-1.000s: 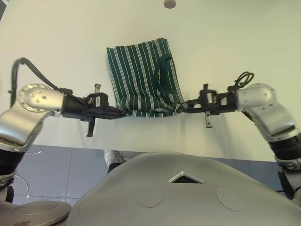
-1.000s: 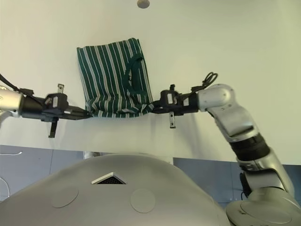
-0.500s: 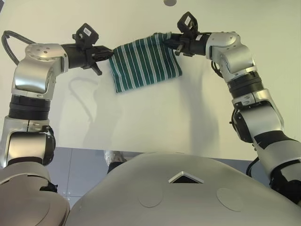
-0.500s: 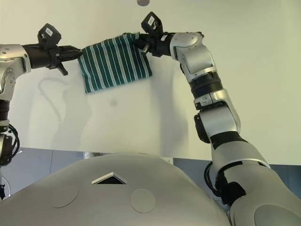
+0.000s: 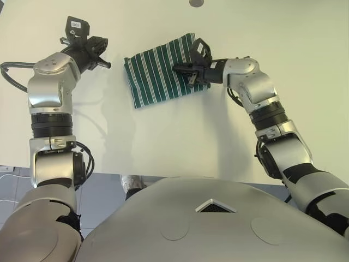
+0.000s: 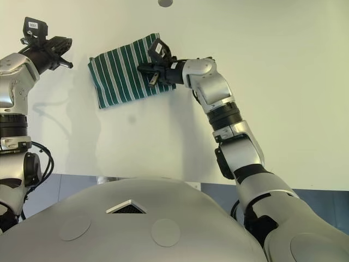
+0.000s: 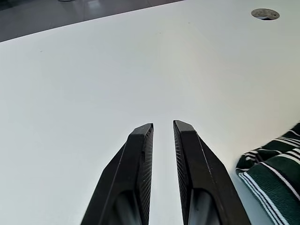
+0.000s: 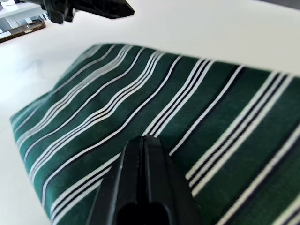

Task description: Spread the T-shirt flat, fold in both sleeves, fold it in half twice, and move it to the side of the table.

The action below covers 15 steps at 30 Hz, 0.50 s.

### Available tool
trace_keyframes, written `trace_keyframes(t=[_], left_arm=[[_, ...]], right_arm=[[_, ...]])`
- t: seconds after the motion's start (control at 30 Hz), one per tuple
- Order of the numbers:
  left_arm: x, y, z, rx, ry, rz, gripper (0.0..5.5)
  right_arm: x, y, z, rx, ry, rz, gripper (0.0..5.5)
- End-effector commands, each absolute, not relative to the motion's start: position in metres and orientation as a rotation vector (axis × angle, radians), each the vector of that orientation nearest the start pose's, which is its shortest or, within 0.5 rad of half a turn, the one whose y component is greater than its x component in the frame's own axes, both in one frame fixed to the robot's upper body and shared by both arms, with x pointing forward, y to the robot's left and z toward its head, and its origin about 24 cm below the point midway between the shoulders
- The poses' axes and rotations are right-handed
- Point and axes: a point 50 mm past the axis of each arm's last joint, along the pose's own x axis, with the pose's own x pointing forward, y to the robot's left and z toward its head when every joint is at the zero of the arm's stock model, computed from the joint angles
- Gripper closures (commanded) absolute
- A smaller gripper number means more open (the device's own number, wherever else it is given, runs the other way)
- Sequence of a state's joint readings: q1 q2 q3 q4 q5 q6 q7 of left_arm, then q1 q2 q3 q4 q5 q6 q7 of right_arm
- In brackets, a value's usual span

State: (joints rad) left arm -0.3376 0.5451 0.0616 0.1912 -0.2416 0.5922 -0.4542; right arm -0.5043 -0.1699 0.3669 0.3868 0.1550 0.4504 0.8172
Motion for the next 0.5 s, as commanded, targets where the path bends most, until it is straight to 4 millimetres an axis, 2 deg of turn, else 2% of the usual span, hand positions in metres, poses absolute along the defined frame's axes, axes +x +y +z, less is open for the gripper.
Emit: trace_keyframes(t=[0.03, 0.1, 0.17, 0.2, 0.27, 0.3, 0.33, 0.37, 0.4, 0.43, 0.47, 0.5], left_arm=[[0.294, 0.246, 0.072, 0.122, 0.455, -0.276, 4.7], [0.288, 0.245, 0.071, 0.119, 0.45, -0.266, 4.7], [0.276, 0.248, 0.07, 0.103, 0.443, -0.224, 4.7], [0.27, 0.251, 0.069, 0.096, 0.441, -0.198, 4.7], [0.26, 0.257, 0.065, 0.081, 0.432, -0.132, 4.7], [0.256, 0.259, 0.062, 0.07, 0.425, -0.099, 4.7], [0.252, 0.26, 0.06, 0.058, 0.419, -0.067, 4.7], [0.248, 0.257, 0.056, 0.038, 0.409, -0.041, 4.7], [0.243, 0.252, 0.053, 0.019, 0.401, -0.021, 4.7], [0.239, 0.246, 0.05, -0.001, 0.395, -0.009, 4.7], [0.234, 0.24, 0.046, -0.018, 0.392, 0.006, 4.7], [0.23, 0.235, 0.043, -0.029, 0.394, 0.019, 4.7]], right_arm=[[0.294, -0.069, -0.004, -0.114, 0.749, 0.905, 5.46], [0.288, -0.105, -0.027, -0.105, 0.863, 0.712, 5.46], [0.273, -0.182, -0.046, -0.102, 0.942, 0.42, 5.46], [0.262, -0.222, -0.05, -0.119, 0.963, 0.285, 5.46], [0.223, -0.308, -0.049, -0.242, 1.001, 0.016, 5.46], [0.203, -0.338, -0.046, -0.284, 1.024, -0.088, 5.46], [0.186, -0.36, -0.043, -0.272, 1.045, -0.184, 5.46], [0.161, -0.382, -0.042, -0.13, 1.075, -0.378, 5.46], [0.141, -0.393, -0.043, -0.019, 1.095, -0.51, 5.46], [0.127, -0.392, -0.045, 0.022, 1.115, -0.558, 5.46], [0.124, -0.386, -0.046, 0.017, 1.124, -0.544, 5.46], [0.13, -0.37, -0.048, -0.015, 1.114, -0.473, 5.46]])
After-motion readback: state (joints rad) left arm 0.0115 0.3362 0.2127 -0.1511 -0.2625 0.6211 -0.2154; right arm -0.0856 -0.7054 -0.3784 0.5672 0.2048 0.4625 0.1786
